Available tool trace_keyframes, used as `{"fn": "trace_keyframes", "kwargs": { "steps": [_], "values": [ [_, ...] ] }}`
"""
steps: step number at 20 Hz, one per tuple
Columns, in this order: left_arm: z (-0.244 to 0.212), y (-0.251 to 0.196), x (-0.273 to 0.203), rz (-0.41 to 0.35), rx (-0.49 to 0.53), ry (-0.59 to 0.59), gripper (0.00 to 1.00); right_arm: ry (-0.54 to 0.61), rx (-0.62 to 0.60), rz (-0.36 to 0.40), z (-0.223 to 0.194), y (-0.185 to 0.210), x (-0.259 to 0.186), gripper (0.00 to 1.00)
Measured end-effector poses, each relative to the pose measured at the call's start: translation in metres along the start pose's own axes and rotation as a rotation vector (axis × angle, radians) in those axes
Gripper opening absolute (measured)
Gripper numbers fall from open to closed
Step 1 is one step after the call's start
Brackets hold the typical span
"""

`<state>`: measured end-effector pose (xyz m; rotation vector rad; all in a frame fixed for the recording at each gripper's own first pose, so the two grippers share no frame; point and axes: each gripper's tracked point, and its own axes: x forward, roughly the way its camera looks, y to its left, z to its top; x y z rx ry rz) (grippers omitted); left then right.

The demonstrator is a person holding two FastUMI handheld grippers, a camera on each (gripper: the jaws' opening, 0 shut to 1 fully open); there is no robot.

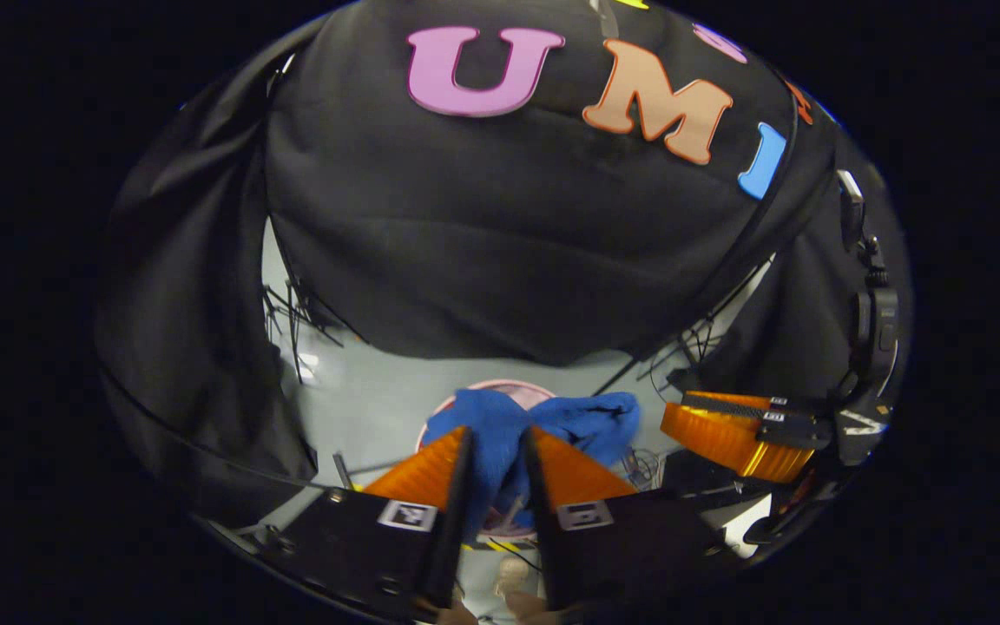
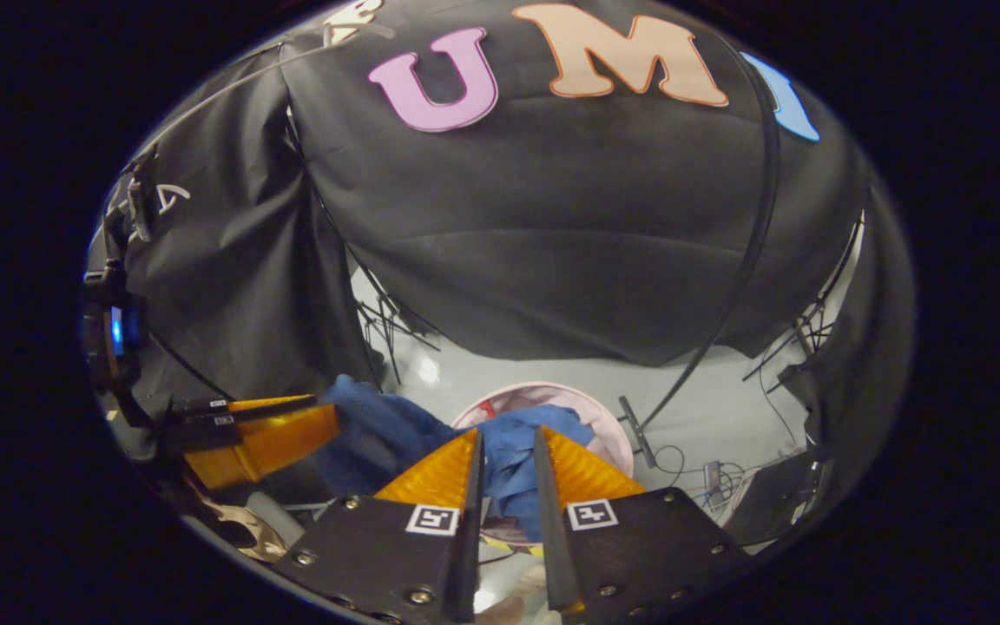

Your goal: Grasp the clothes on the hanger with both hands and then place them into the laundry hamper below.

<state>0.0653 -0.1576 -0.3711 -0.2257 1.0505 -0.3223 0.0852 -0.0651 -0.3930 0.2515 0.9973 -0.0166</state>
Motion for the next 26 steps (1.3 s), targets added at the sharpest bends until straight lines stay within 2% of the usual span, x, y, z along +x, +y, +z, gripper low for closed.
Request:
{"fn": "trace_keyframes", "kwargs": {
  "steps": [2, 7, 13, 15, 16, 17, 21, 22, 23, 24, 25, 26],
  "values": [
    [0.001, -0.002, -0.002, -0.004, 0.018, 0.002, 0.79, -0.007, 0.0, 0.009, 0.0, 0.003, 0.001, 0.31],
    [0.011, 0.001, -0.004, 0.008, 0.053, -0.026, 0.79, -0.071, -0.023, 0.018, 0.016, 0.002, -0.005, 0.31],
    [0.066, -0.012, -0.046, 0.004, 0.069, -0.193, 0.8, -0.243, -0.042, 0.028, 0.069, 0.01, -0.039, 0.31],
    [0.091, -0.022, -0.066, -0.003, 0.063, -0.279, 0.79, -0.341, -0.049, 0.029, 0.099, 0.018, -0.068, 0.31],
    [0.106, -0.028, -0.079, -0.01, 0.065, -0.33, 0.79, -0.397, -0.051, 0.033, 0.115, 0.022, -0.083, 0.26],
    [0.12, -0.032, -0.094, -0.013, 0.072, -0.384, 0.79, -0.457, -0.052, 0.035, 0.13, 0.026, -0.099, 0.31],
    [0.175, -0.054, -0.153, -0.028, 0.093, -0.578, 0.78, -0.66, -0.058, 0.033, 0.193, 0.036, -0.171, 0.31],
    [0.185, -0.059, -0.167, -0.033, 0.099, -0.624, 0.74, -0.708, -0.064, 0.028, 0.205, 0.037, -0.19, 0.31],
    [0.192, -0.063, -0.182, -0.034, 0.108, -0.668, 0.78, -0.751, -0.073, 0.021, 0.216, 0.038, -0.209, 0.31],
    [0.198, -0.067, -0.199, -0.036, 0.116, -0.711, 0.73, -0.79, -0.081, 0.017, 0.225, 0.039, -0.223, 0.31],
    [0.206, -0.072, -0.216, -0.038, 0.124, -0.759, 0.82, -0.823, -0.087, 0.012, 0.232, 0.04, -0.238, 0.41],
    [0.215, -0.077, -0.234, -0.043, 0.129, -0.802, 0.77, -0.85, -0.091, 0.009, 0.236, 0.041, -0.255, 0.31]
  ]
}}
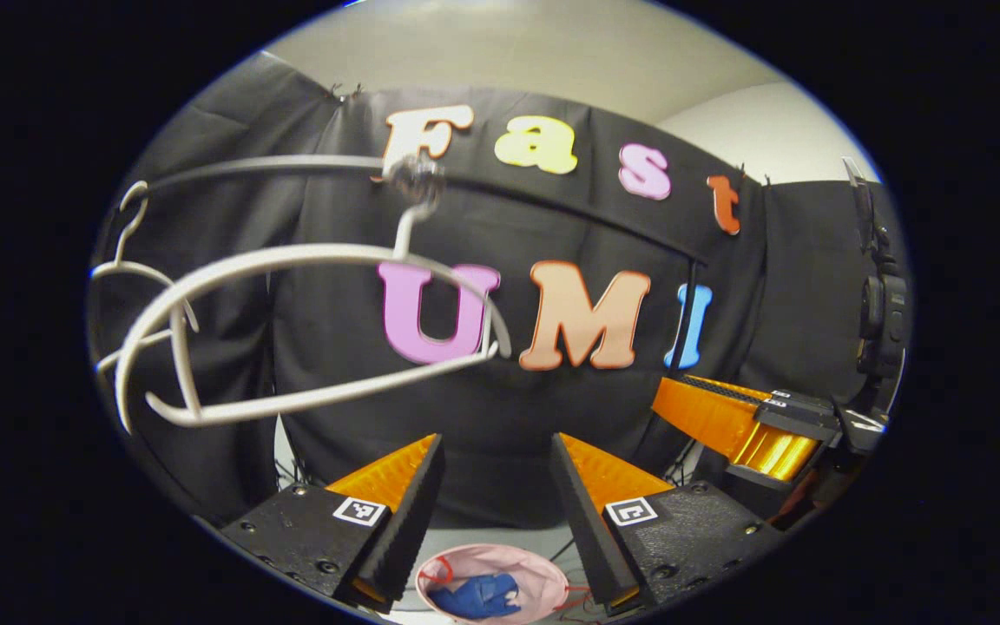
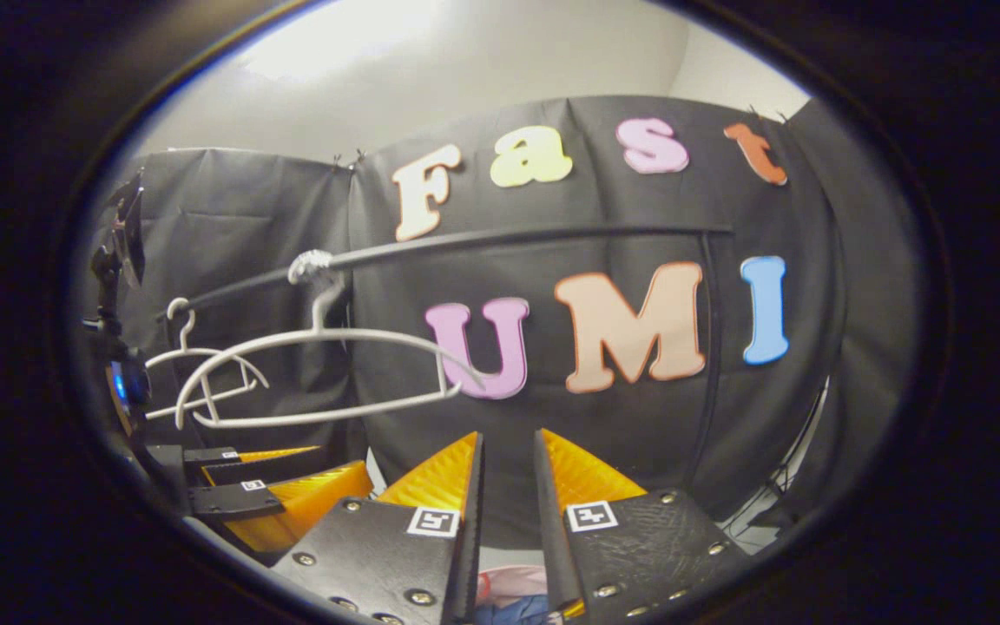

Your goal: Grasp the clothes on the hanger with both hands and then place them into the laundry hamper below.

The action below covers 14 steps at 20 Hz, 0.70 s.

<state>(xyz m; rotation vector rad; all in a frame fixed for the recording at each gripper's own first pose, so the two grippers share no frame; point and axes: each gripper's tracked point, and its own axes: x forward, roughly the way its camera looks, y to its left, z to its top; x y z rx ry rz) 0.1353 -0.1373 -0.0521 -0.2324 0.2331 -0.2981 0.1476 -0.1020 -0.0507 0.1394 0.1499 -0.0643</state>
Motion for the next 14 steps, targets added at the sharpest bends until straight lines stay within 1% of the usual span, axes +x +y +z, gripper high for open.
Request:
{"fn": "trace_keyframes", "kwargs": {
  "steps": [1, 2, 3, 4, 5, 6, 7, 8, 9, 10, 11, 12, 13, 14],
  "values": [
    [0.011, -0.002, -0.004, -0.002, 0.007, -0.032, 0.77, -0.025, -0.01, -0.004, 0.013, 0.0, -0.005, 0.31],
    [0.023, -0.006, -0.007, -0.007, 0.015, -0.068, 0.77, -0.046, -0.023, -0.007, 0.025, 0.002, -0.014, 0.41],
    [0.036, -0.008, -0.013, -0.01, 0.027, -0.099, 0.77, -0.066, -0.036, -0.013, 0.038, 0.001, -0.022, 0.35],
    [0.045, -0.01, -0.022, -0.004, 0.043, -0.124, 0.81, -0.076, -0.042, -0.006, 0.042, 0.002, -0.029, 0.29],
    [0.054, -0.018, -0.029, -0.005, 0.056, -0.141, 0.79, -0.081, -0.048, -0.004, 0.045, 0.003, -0.035, 0.4],
    [0.063, -0.026, -0.033, -0.001, 0.061, -0.148, 0.84, -0.086, -0.05, 0.002, 0.046, 0.005, -0.036, 0.43],
    [0.07, -0.031, -0.035, 0.005, 0.062, -0.151, 0.88, -0.091, -0.056, -0.002, 0.048, 0.004, -0.038, 0.49],
    [0.074, -0.029, -0.038, 0.032, 0.063, -0.16, 0.95, -0.108, -0.063, -0.025, 0.055, -0.001, -0.048, 0.65],
    [0.075, -0.03, -0.042, 0.035, 0.06, -0.172, 0.92, -0.127, -0.059, -0.023, 0.06, -0.003, -0.055, 0.81],
    [0.073, -0.028, -0.047, 0.041, 0.056, -0.177, 0.94, -0.138, -0.044, -0.021, 0.068, 0.0, -0.056, 0.97],
    [0.075, -0.028, -0.048, 0.047, 0.054, -0.186, 0.94, -0.143, -0.03, -0.021, 0.071, 0.0, -0.059, 1.0],
    [0.078, -0.026, -0.05, 0.057, 0.055, -0.195, 0.96, -0.149, -0.025, -0.026, 0.076, -0.006, -0.058, 1.0],
    [0.08, -0.027, -0.051, 0.062, 0.057, -0.2, 0.96, -0.157, -0.025, -0.033, 0.08, -0.011, -0.06, 0.96],
    [0.083, -0.028, -0.052, 0.067, 0.061, -0.212, 0.94, -0.164, -0.028, -0.039, 0.083, -0.016, -0.062, 1.0]
  ]
}}
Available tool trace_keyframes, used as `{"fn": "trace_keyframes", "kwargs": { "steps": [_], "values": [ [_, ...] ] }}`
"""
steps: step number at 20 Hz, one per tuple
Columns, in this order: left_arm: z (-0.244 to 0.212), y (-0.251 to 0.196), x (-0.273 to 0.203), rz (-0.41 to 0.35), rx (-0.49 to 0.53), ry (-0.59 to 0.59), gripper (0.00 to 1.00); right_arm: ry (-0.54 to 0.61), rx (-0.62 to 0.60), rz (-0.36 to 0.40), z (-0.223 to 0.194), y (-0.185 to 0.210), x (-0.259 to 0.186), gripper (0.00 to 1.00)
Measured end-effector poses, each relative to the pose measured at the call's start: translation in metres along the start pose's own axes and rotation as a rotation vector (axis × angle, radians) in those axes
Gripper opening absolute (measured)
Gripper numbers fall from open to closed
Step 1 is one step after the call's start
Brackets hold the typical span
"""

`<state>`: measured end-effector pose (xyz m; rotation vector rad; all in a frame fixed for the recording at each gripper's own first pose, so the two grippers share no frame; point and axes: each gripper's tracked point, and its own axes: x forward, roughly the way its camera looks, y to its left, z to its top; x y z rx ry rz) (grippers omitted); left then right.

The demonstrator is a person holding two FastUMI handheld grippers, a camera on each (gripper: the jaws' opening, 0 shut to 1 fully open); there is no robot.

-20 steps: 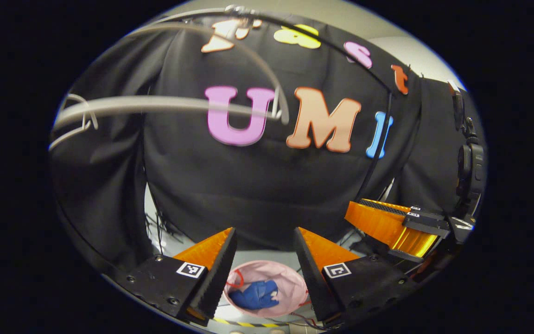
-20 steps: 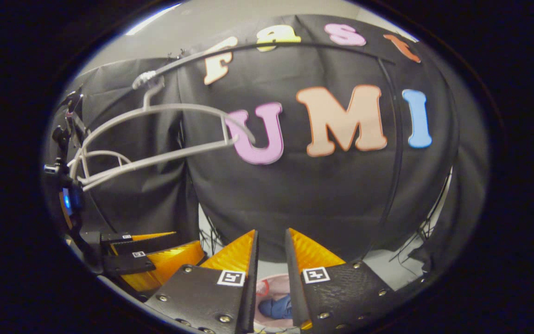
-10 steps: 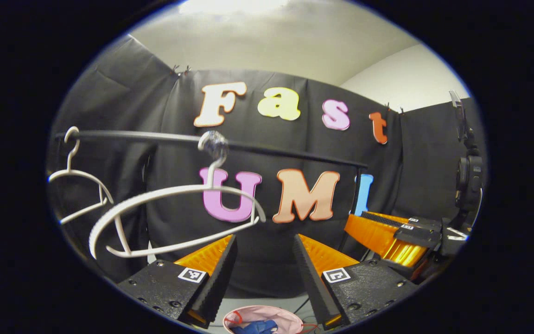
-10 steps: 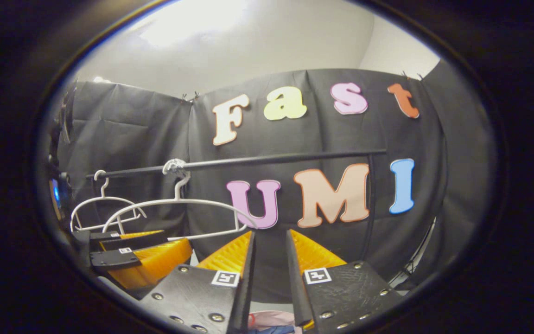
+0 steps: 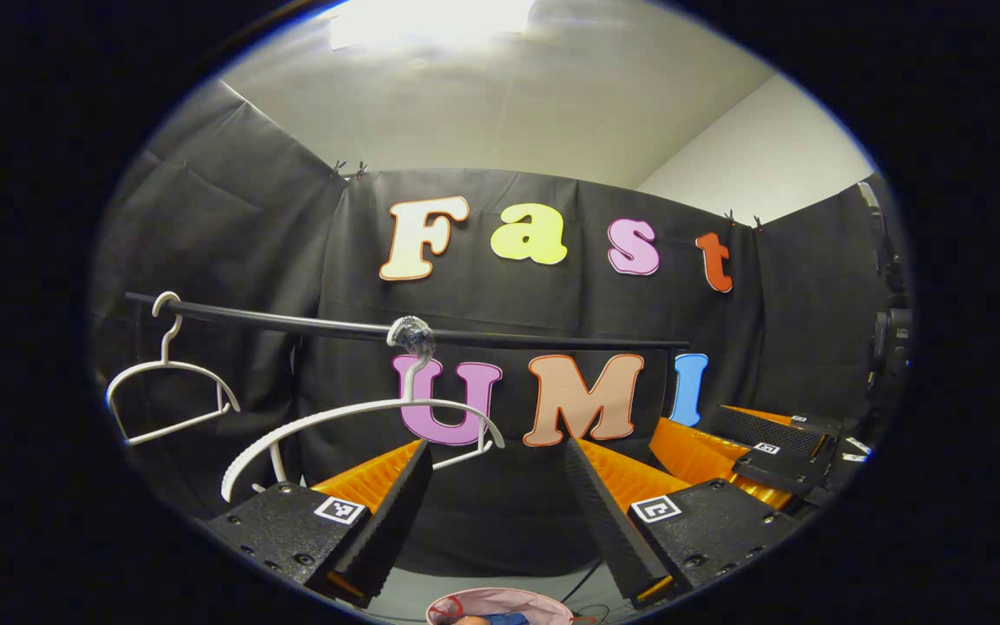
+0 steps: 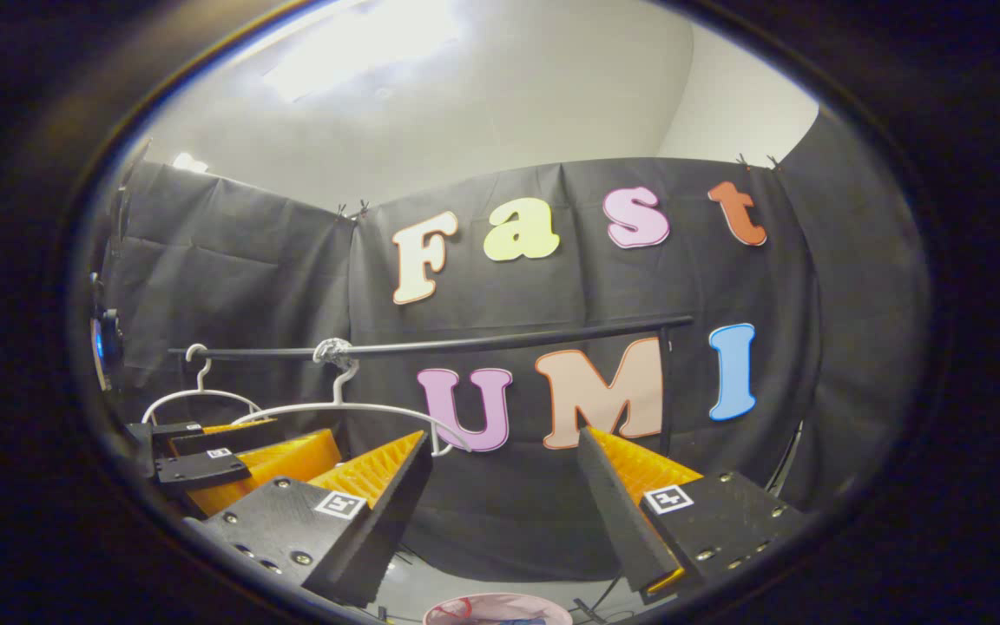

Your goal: Grasp the clothes on the hanger with both hands and then place them into the laundry hamper below.

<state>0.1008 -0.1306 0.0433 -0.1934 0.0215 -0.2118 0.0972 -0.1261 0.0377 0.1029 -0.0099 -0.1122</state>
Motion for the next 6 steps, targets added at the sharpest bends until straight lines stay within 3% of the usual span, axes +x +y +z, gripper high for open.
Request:
{"fn": "trace_keyframes", "kwargs": {
  "steps": [2, 6],
  "values": [
    [0.006, -0.007, -0.002, 0.004, 0.013, -0.015, 0.94, -0.001, -0.014, -0.011, 0.004, -0.012, -0.004, 0.96],
    [0.014, -0.026, 0.0, -0.006, 0.002, -0.032, 0.95, -0.018, -0.029, -0.031, 0.019, -0.039, -0.016, 1.0]
  ]
}}
